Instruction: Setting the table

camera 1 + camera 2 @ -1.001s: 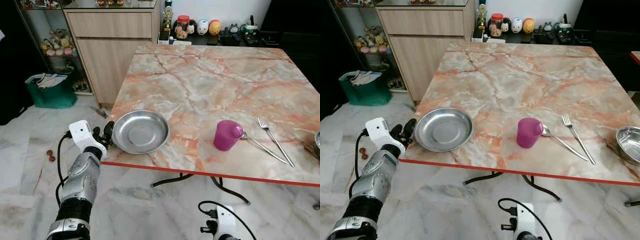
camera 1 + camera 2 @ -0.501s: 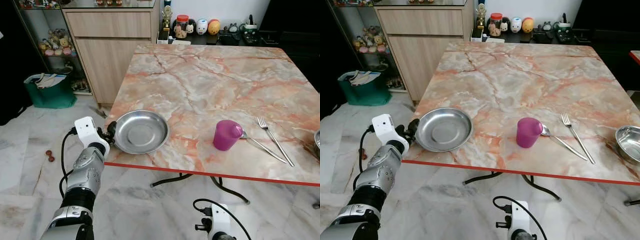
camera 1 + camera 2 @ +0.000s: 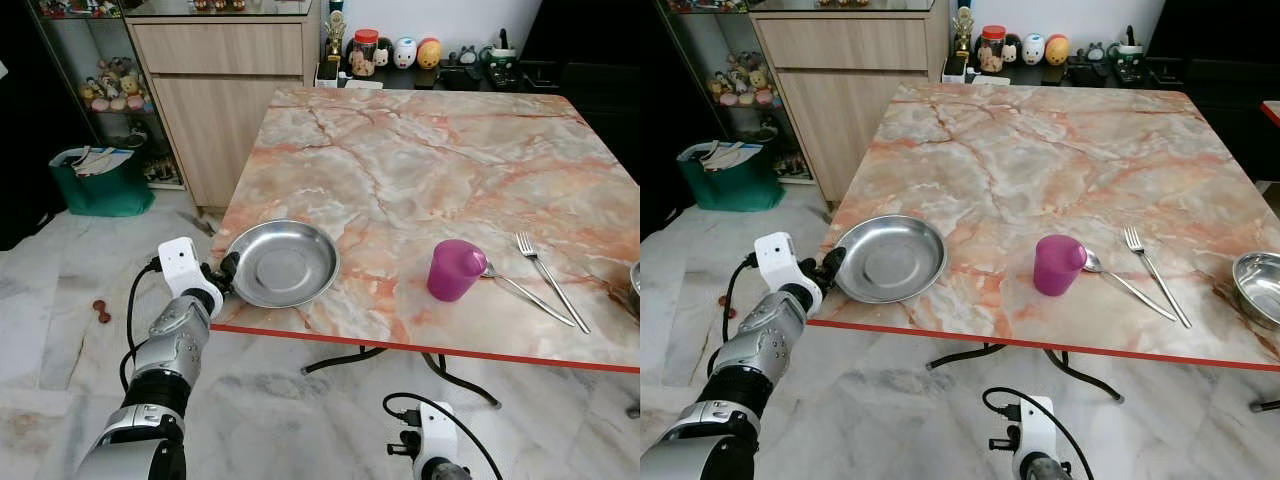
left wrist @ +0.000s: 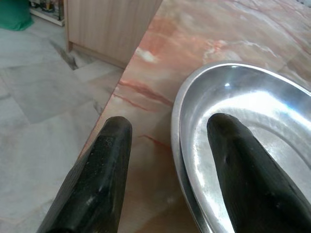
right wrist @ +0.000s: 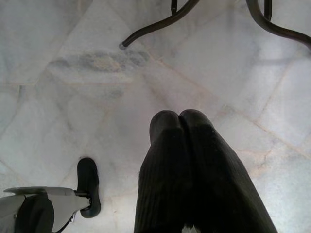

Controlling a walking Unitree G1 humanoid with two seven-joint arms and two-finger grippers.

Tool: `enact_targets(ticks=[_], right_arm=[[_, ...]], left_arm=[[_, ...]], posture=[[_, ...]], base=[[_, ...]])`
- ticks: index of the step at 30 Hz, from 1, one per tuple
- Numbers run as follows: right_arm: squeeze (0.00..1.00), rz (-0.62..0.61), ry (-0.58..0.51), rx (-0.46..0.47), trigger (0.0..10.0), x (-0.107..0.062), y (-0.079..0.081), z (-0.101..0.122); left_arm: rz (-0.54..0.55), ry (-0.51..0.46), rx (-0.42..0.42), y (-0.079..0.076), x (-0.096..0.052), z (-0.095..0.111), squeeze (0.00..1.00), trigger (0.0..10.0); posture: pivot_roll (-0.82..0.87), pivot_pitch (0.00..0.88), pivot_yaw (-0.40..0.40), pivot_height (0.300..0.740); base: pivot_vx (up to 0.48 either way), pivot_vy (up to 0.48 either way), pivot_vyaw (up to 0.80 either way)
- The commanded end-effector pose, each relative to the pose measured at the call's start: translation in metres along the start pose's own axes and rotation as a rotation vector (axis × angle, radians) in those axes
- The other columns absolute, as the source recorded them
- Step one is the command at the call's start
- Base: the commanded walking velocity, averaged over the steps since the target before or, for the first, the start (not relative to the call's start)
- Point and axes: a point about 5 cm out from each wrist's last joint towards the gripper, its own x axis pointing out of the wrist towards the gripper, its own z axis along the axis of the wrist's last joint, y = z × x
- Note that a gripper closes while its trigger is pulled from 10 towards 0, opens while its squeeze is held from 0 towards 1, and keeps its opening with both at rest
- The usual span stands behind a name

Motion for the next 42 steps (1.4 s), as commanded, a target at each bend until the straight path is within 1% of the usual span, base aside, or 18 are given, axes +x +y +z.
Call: enact_targets(ticks=[1,8,11,12,14,15,16,17,20,23,28,31,38,42], right_arm=[[0.0,-0.002,0.012,0.002,10.0,0.0,-0.001,-0.001],[0.0,-0.003,0.017,0.003,10.0,0.0,0.0,-0.002],[0.0,-0.003,0.025,0.003,10.0,-0.001,0.001,-0.007],[0.0,-0.003,0.029,0.003,10.0,-0.002,0.002,-0.009],[0.0,-0.003,0.031,0.004,10.0,-0.002,0.002,-0.01],[0.0,-0.003,0.031,0.004,10.0,-0.002,0.002,-0.01],[0.0,-0.003,0.032,0.004,10.0,-0.002,0.002,-0.011],[0.0,-0.003,0.033,0.004,10.0,-0.002,0.002,-0.011],[0.0,-0.004,0.037,0.005,10.0,-0.003,0.0,-0.014],[0.0,-0.01,0.052,0.006,10.0,-0.006,-0.005,-0.022],[0.0,-0.015,0.068,0.007,10.0,-0.008,-0.008,-0.029],[0.0,-0.015,0.069,0.007,10.0,-0.008,-0.008,-0.028],[0.0,-0.01,0.052,0.005,10.0,-0.004,-0.003,-0.015],[0.0,-0.008,0.05,0.005,10.0,-0.003,-0.001,-0.014]], left_arm=[[-0.009,0.027,0.043,0.0,0.001,0.0,0.0,10.0],[-0.024,0.052,0.087,-0.003,0.002,-0.003,0.0,10.0],[-0.026,0.051,0.101,-0.005,0.002,-0.003,0.0,10.0],[-0.02,0.056,0.123,-0.004,0.001,-0.003,0.0,10.0],[-0.023,0.06,0.139,-0.005,0.001,-0.004,0.0,6.9],[-0.019,0.065,0.143,-0.004,0.001,-0.005,0.0,4.1],[-0.017,0.068,0.146,-0.004,0.001,-0.005,0.0,4.1],[-0.015,0.07,0.145,-0.004,0.001,-0.006,0.0,0.0],[-0.008,0.073,0.146,-0.003,0.0,-0.006,0.0,0.0],[-0.001,0.077,0.155,-0.001,0.0,-0.007,0.0,0.0],[0.002,0.081,0.169,-0.001,0.0,-0.007,0.0,0.0],[0.005,0.08,0.17,-0.001,0.0,-0.007,0.0,0.0],[0.009,0.071,0.182,-0.001,-0.001,-0.004,0.0,0.0],[0.007,0.064,0.193,-0.001,-0.001,-0.002,0.0,0.0]], posture=[[0.02,0.032,0.018,0.74],[0.02,0.032,0.018,0.74],[0.02,0.039,0.019,0.74],[0.02,0.039,0.019,0.74],[0.02,0.039,0.019,0.74],[0.02,0.039,0.019,0.74],[0.02,0.039,0.019,0.74],[0.02,0.039,0.019,0.74],[0.02,0.042,0.019,0.74],[0.02,0.043,0.018,0.74],[0.02,0.043,0.018,0.74],[0.02,0.043,0.018,0.74],[0.02,0.05,0.017,0.74],[0.02,0.05,0.017,0.74]], base=[[0.0,0.0,0.0],[0.0,0.0,0.0],[0.0,0.0,0.0],[0.0,0.0,0.0],[0.0,0.0,0.0],[0.0,0.0,0.0],[0.0,0.0,0.0],[0.0,0.0,0.0],[0.0,0.0,0.0],[0.0,0.0,0.0],[0.0,0.0,0.0],[0.0,0.0,0.0],[0.0,0.0,0.0],[0.0,0.0,0.0]])
